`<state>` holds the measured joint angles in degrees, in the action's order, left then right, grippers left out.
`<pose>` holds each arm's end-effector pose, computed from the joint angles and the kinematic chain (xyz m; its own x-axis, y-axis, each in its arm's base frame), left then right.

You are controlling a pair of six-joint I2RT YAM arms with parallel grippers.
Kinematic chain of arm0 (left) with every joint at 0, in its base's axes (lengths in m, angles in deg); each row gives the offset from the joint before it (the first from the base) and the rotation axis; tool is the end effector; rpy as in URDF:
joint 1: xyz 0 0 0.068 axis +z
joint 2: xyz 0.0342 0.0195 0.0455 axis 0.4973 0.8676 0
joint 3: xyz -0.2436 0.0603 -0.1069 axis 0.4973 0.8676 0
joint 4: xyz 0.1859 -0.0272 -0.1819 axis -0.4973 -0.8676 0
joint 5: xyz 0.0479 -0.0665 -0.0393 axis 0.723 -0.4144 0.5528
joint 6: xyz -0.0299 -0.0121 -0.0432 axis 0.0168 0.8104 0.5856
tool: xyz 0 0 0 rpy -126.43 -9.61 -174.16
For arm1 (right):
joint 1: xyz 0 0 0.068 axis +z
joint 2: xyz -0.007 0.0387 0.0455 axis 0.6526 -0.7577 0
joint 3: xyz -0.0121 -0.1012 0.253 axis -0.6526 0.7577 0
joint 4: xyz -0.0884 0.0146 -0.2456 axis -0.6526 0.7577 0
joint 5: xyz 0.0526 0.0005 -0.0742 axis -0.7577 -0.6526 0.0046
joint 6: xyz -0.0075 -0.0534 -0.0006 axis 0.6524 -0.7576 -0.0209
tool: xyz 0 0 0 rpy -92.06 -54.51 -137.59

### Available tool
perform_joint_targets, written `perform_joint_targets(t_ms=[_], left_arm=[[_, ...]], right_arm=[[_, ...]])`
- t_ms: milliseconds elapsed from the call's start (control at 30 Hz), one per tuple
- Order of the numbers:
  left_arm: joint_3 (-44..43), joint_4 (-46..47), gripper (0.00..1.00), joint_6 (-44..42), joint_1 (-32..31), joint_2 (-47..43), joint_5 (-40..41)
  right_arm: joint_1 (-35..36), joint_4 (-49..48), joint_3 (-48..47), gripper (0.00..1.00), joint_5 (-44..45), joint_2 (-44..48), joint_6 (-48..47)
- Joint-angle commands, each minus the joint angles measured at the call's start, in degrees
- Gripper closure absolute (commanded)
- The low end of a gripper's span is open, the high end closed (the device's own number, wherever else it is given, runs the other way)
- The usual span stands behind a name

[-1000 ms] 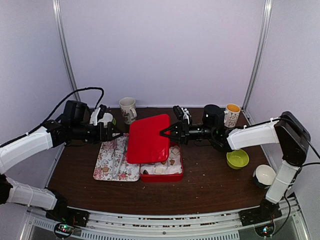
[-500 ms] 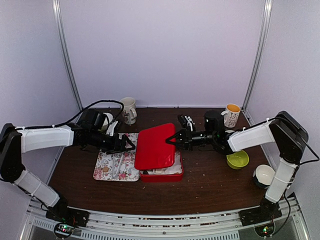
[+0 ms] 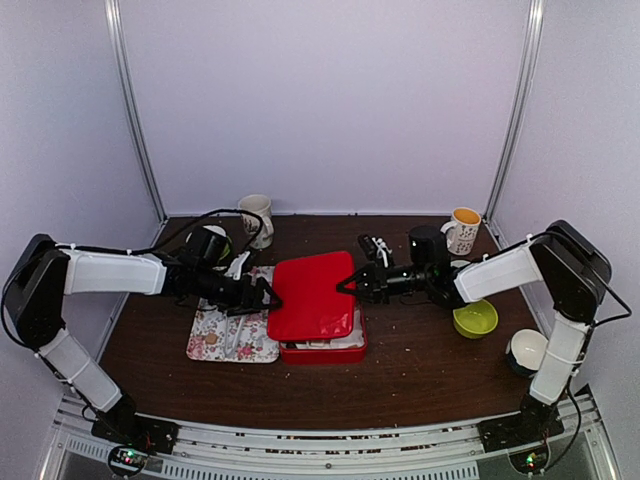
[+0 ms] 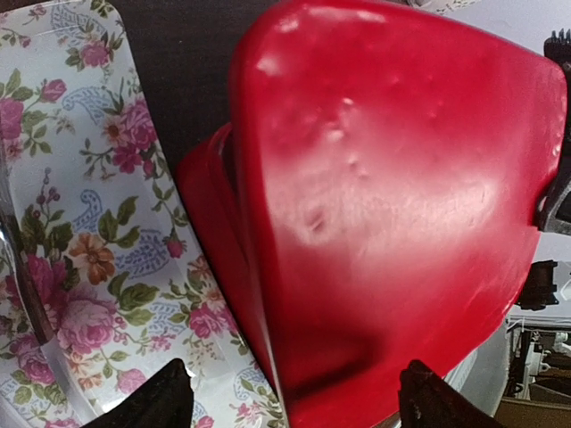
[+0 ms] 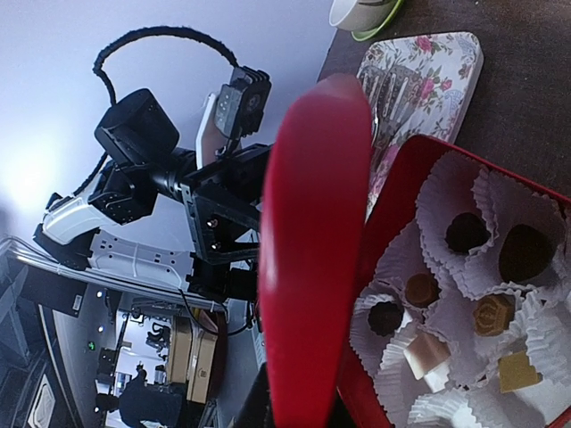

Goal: Pack the chocolate
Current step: Place the box lid on the packing box.

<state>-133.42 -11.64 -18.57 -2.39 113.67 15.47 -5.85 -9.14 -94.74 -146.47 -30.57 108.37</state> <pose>0.2568 -0.1827 0.1870 -0.9489 -0.0090 -0.3153 0.2240 0.6846 -0.6937 0.2854 0.2356 0.1837 -0.9251 -0.1169 -0.3612 -0.3743 0.1213 0.9194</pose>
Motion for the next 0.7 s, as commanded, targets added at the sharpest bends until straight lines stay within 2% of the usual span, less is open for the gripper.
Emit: perform_joint_targets(t_ms=[0,100,200,467,567,667], left_arm=[[-1.19,4.7,0.18,0.9,-0.23,0.87,-2.15],[-0.56,6.53,0.18,1.93,-0.28,1.64,-3.11],[-0.04,7.95,0.18,3.16,-0.24,2.92,-3.79],[-1.56,6.58,0.29,4.11,-0.74,6.59,-4.53],[-2.11,6.6,0.39,4.11,-0.93,6.99,-5.59],[-2.63,6.0,0.52,4.04,-1.18,6.95,-6.5]], right_arm=[[-1.17,2.39,1.56,0.93,-0.69,-2.32,-2.85],[-1.67,0.79,1.95,0.9,-0.7,-2.62,-2.08],[-2.37,3.46,1.82,0.88,-0.07,-2.65,-3.87],[-3.38,6.28,1.94,0.8,0.81,-3.57,-6.13],[-3.51,7.89,1.79,0.78,1.11,-3.57,-7.38],[-3.61,9.92,1.6,0.72,1.46,-3.34,-8.67]])
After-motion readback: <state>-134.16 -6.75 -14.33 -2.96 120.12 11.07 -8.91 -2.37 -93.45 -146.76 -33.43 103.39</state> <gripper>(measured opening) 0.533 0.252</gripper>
